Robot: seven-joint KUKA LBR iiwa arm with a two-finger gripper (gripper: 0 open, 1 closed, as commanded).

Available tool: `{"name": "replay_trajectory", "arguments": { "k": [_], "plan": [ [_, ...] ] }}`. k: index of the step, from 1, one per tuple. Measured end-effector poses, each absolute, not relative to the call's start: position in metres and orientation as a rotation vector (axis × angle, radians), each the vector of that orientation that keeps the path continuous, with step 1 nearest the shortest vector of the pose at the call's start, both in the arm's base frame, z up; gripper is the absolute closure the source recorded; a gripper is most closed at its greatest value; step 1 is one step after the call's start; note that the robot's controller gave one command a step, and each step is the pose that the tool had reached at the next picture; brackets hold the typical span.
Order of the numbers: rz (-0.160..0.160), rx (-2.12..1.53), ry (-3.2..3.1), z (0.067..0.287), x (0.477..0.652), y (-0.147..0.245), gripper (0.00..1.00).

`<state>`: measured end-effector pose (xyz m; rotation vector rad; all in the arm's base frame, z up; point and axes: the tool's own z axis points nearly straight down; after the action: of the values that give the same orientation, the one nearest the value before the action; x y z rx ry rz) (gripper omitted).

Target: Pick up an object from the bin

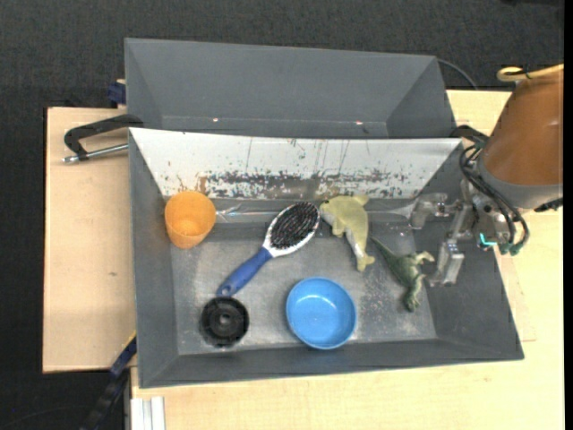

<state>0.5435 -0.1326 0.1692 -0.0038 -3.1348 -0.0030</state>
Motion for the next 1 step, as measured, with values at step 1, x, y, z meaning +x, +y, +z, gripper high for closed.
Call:
{"name": "replay_trajectory", "arguments": {
  "k": [1],
  "plan": [
    [0.004, 0.440, -3.119, 0.1868, 0.5442, -0.1435, 0.00]
  ]
}}
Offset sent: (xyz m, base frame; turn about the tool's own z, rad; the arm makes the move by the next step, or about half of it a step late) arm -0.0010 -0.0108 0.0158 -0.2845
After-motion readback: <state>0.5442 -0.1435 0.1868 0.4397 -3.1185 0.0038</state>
